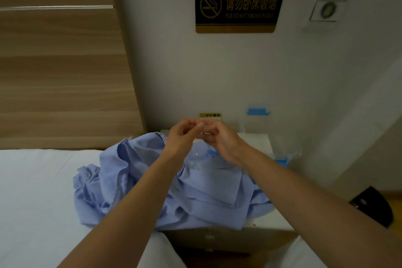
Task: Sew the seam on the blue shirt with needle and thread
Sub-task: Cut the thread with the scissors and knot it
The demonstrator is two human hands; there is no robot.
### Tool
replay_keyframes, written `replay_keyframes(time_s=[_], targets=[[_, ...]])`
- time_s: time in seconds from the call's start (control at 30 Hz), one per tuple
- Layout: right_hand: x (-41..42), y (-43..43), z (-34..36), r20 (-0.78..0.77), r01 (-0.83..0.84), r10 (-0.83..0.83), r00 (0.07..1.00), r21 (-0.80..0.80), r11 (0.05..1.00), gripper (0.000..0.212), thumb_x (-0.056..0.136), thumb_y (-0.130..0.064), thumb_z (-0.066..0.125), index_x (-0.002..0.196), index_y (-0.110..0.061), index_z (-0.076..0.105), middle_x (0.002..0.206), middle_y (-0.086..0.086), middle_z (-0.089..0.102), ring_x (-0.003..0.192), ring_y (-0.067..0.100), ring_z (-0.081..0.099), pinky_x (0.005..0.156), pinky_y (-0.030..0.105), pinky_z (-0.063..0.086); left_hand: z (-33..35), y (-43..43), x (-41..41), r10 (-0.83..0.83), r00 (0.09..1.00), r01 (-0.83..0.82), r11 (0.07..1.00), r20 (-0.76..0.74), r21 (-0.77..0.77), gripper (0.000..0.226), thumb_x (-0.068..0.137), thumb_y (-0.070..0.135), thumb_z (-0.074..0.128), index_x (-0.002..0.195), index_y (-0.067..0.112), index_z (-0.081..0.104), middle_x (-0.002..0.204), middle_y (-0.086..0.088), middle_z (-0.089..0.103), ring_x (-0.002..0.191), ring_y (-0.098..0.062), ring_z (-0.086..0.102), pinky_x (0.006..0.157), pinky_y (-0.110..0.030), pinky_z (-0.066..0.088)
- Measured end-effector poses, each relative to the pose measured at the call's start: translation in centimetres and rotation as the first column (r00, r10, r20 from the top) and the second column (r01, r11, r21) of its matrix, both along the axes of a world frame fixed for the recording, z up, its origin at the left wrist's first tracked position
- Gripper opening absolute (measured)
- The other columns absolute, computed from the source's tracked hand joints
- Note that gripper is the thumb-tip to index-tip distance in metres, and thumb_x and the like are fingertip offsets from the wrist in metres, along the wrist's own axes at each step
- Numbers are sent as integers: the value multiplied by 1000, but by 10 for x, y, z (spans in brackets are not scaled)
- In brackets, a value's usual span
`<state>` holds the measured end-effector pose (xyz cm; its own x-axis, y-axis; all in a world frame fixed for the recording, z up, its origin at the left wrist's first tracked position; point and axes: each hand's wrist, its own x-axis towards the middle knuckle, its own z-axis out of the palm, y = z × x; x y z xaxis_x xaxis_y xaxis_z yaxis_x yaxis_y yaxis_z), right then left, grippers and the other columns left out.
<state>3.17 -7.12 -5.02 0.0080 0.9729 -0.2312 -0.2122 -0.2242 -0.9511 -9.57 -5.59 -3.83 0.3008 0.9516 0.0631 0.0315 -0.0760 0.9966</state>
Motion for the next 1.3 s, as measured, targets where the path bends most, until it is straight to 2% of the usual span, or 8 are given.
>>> replay_keyframes(time_s=[0.2, 0.3, 0.37, 0.47, 0.63, 0.77, 0.97, 1.3], targets=[[2, -36, 14, -235, -54, 62, 970, 41, 998, 51, 92, -7, 22, 135, 5, 47, 124, 21, 60, 103, 26, 62, 99, 33, 41, 0, -21, -2, 36, 999, -32, 995, 38, -95, 5, 88, 23, 67, 86, 22, 71, 91, -7, 73, 94, -23, 68, 84, -36, 54], [1, -49, 19, -126, -123, 129, 984, 60, 991, 45, 94, -3, 26, 128, 2, 55, 102, 13, 66, 86, 20, 64, 91, 32, 49, 4, -35, 5, 17, 992, 7, 981, 122, -196, 7, 91, 19, 62, 89, 15, 68, 83, -5, 69, 83, -17, 67, 74, -26, 55], [1, -55, 19, -110, -107, 111, 988, 37, 994, 38, 93, -1, 31, 120, 4, 57, 84, 11, 63, 64, 15, 53, 69, 27, 52, 7, -44, 9, 3, 985, 42, 965, 173, -257, 9, 93, 18, 59, 86, 17, 64, 80, -1, 65, 81, -12, 62, 68, -20, 50], [5, -58, 19, -88, -41, 42, 995, 11, 999, 20, 96, -4, 38, 100, -2, 57, 65, 5, 51, 46, 8, 30, 46, 20, 31, 6, -49, 11, 30, 982, 36, 939, 184, -343, 7, 94, 23, 59, 87, 23, 62, 86, 6, 61, 87, -10, 53, 75, -22, 41], [11, -59, 16, 41, 61, -63, 997, 29, 998, 25, 98, -15, 53, 74, -12, 58, 52, -4, 45, 39, 4, 28, 42, 18, 23, 0, -45, 13, 38, 982, 37, 924, 186, -381, 2, 93, 27, 60, 92, 25, 61, 92, 12, 61, 93, -8, 50, 80, -26, 37], [18, -58, 10, 206, 132, -139, 969, 48, 990, 14, 92, -21, 63, 84, -10, 64, 50, -10, 46, 40, 1, 37, 41, 16, 31, -7, -42, 7, 57, 987, 3, 929, 152, -371, 18, 94, 24, 58, 111, 20, 61, 115, -2, 65, 109, -19, 56, 89, -29, 46], [24, -59, 0, 443, 145, -218, 870, 194, 970, 10, 90, -12, 66, 93, -3, 70, 75, -1, 62, 67, 3, 56, 58, 5, 45, -16, -41, -9, 45, 993, -63, 983, -105, -172, 20, 100, 14, 47, 110, 16, 64, 110, -9, 67, 92, -19, 62, 83, -29, 50], [29, -57, -7, 588, 95, -243, 772, 271, 958, 14, 87, -15, 68, 88, -1, 70, 62, -3, 56, 53, 2, 48, 60, 16, 44, -12, -47, -15, 163, 916, -67, 963, -367, 261, 15, 89, 16, 65, 101, 25, 71, 81, 12, 63, 62, -3, 56, 59, -17, 46]])
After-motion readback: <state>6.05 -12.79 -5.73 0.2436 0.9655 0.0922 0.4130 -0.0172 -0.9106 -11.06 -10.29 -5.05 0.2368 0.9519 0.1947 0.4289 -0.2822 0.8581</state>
